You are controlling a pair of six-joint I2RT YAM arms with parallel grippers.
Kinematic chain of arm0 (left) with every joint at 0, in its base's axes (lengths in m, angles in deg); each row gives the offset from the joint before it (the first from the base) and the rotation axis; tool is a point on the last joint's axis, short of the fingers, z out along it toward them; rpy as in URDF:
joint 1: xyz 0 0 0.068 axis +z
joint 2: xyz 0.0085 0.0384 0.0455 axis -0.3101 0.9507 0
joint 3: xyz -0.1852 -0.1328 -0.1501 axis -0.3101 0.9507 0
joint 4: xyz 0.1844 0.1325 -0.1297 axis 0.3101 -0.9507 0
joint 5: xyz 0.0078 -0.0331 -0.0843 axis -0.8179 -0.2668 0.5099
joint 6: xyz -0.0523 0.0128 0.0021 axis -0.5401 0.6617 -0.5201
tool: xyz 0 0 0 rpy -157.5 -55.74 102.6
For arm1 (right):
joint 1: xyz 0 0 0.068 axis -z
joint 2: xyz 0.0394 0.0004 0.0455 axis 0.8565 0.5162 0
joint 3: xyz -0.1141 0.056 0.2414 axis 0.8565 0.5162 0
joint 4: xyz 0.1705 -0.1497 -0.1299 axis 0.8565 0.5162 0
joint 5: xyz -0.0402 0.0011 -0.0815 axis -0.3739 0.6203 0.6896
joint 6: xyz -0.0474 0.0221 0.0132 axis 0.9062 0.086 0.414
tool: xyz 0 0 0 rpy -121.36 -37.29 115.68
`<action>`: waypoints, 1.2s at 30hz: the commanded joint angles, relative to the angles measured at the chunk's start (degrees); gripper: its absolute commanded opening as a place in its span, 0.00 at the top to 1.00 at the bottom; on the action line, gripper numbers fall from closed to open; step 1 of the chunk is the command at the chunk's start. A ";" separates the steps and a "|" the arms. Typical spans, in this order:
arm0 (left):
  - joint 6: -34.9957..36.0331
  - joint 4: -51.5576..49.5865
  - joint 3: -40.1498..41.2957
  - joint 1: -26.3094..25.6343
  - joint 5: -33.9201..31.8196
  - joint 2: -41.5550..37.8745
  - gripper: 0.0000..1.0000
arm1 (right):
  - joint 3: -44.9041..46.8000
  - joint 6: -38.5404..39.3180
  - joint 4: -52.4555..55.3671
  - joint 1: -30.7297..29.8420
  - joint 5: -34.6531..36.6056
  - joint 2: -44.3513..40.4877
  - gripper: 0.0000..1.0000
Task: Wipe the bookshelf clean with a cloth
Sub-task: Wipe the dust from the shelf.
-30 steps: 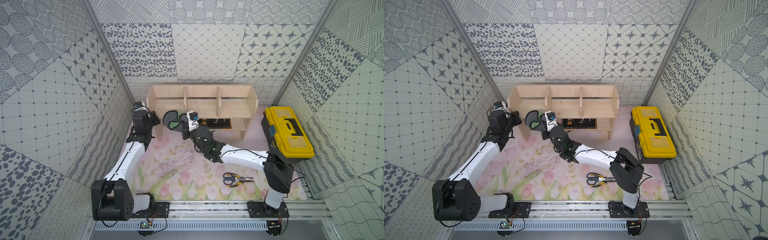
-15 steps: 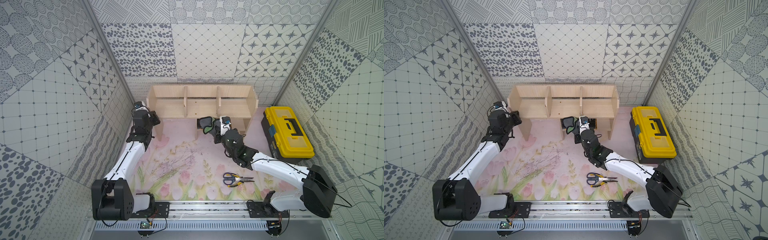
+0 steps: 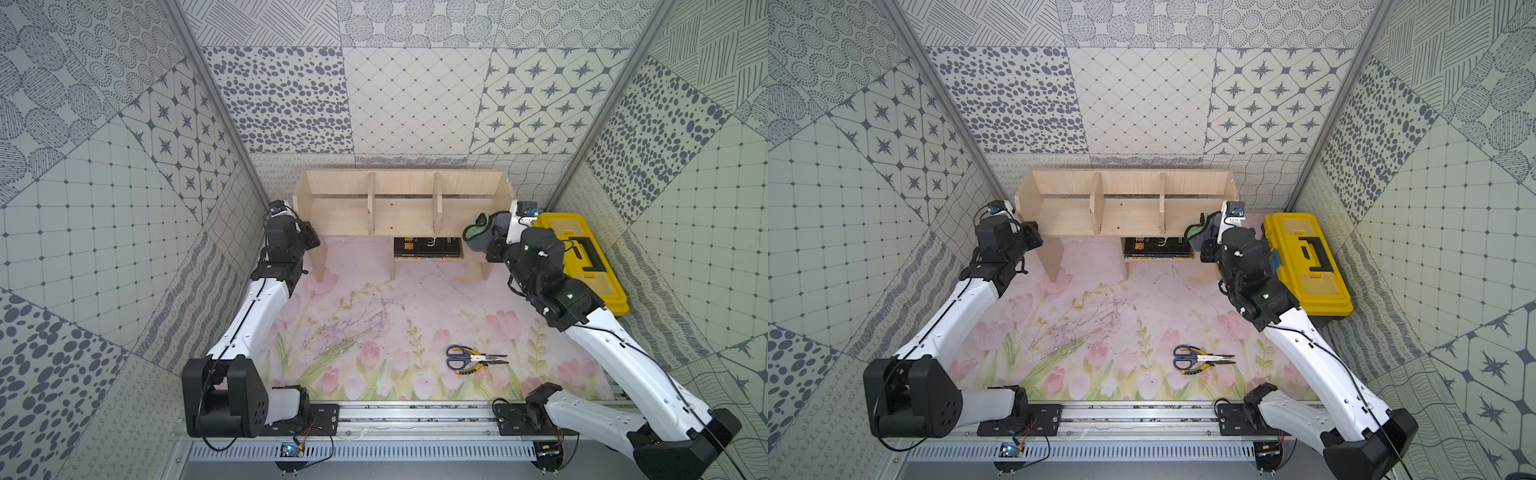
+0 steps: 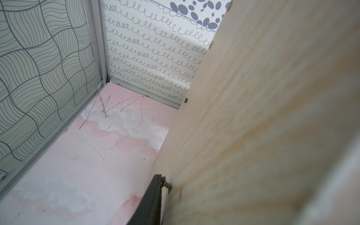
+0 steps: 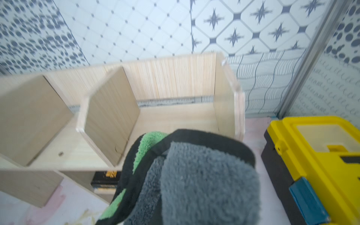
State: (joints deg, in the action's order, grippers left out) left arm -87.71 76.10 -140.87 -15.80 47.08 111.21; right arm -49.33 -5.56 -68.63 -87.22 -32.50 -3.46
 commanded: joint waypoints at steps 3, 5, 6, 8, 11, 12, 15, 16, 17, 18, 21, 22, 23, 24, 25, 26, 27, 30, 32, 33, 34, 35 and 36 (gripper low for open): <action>-1.61 -4.64 -5.72 0.37 2.55 -0.42 0.55 | -13.31 -0.18 4.86 4.52 -7.38 13.17 1.00; -2.08 -6.06 -7.95 0.55 2.47 0.03 0.47 | -18.04 -1.68 5.93 5.99 -9.47 18.64 1.00; -2.14 -6.57 -8.76 0.68 2.55 0.41 0.44 | -19.95 -2.43 6.49 6.51 -10.36 20.84 1.00; -1.90 -7.26 -10.10 0.74 2.29 1.18 0.39 | -23.16 -4.02 7.66 7.15 -12.42 24.99 1.00; -1.99 -7.61 -10.86 1.59 2.34 1.99 0.37 | -23.90 -5.53 8.11 7.20 -15.38 27.83 1.00; -2.33 -7.29 -10.76 1.94 2.60 2.15 0.37 | -23.48 -5.73 8.09 7.22 -16.32 28.00 1.00; -4.10 -5.41 -10.02 2.80 4.73 3.06 0.38 | -21.68 -6.13 9.50 7.20 -16.41 27.83 0.97; -4.48 -4.39 -9.79 2.94 6.34 3.75 0.41 | -20.82 -5.93 10.01 7.16 -15.52 27.47 0.91; -4.72 -3.75 -9.68 2.92 8.13 4.45 0.44 | -19.99 -5.70 10.35 7.20 -14.33 27.19 0.82; -5.13 -3.30 -9.66 2.92 8.99 4.84 0.47 | -19.31 -5.19 10.49 7.20 -13.25 26.86 0.74; -6.22 -1.85 -8.59 2.86 9.84 5.04 0.58 | -18.91 -3.68 11.23 7.20 -10.91 26.04 0.47; -6.31 -1.52 -8.20 2.88 9.83 4.82 0.63 | -19.10 -3.22 11.47 7.11 -10.68 25.78 0.41; -6.27 -1.20 -7.76 2.92 9.85 4.51 0.64 | -19.57 -2.98 11.76 7.11 -10.04 25.41 0.37; -6.17 -1.08 -7.44 2.95 9.80 4.26 0.66 | -20.03 -2.77 11.99 7.13 -9.38 25.11 0.33; -5.98 -0.95 -6.99 2.94 9.68 3.96 0.72 | -20.62 -2.37 12.26 7.11 -8.96 24.83 0.30; -5.78 -0.68 -6.53 2.97 9.35 3.62 0.74 | -21.17 -2.12 12.56 7.11 -8.76 24.57 0.27; -5.59 -0.49 -6.04 2.95 9.02 3.32 0.75 | -21.68 -1.97 12.91 7.11 -8.45 24.36 0.25; -4.96 -0.02 -4.87 2.92 8.57 2.55 0.78 | -22.47 -1.77 13.66 6.73 -8.31 23.83 0.20; -5.04 0.31 -4.32 2.92 8.68 2.39 0.81 | -21.85 -1.78 13.81 5.85 -8.48 23.79 0.19; -5.12 0.50 -4.16 2.93 9.06 2.29 0.82 | -21.48 -1.63 13.81 5.36 -8.42 24.10 0.19; -5.30 0.71 -3.99 2.92 9.50 2.30 0.83 | -21.18 -1.36 13.81 4.66 -7.97 24.74 0.21; -5.47 1.05 -3.86 2.95 9.90 2.35 0.86 | -20.99 -0.97 13.85 4.03 -7.74 25.65 0.29; -5.70 1.27 -3.70 2.88 10.16 2.35 0.88 | -20.95 -0.94 14.17 3.64 -6.64 26.53 0.37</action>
State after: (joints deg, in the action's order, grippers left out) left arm -80.85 76.06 -145.59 -13.38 53.20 113.71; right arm -69.78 -7.71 -54.51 -82.10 -41.09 22.14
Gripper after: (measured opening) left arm 0.274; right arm 0.670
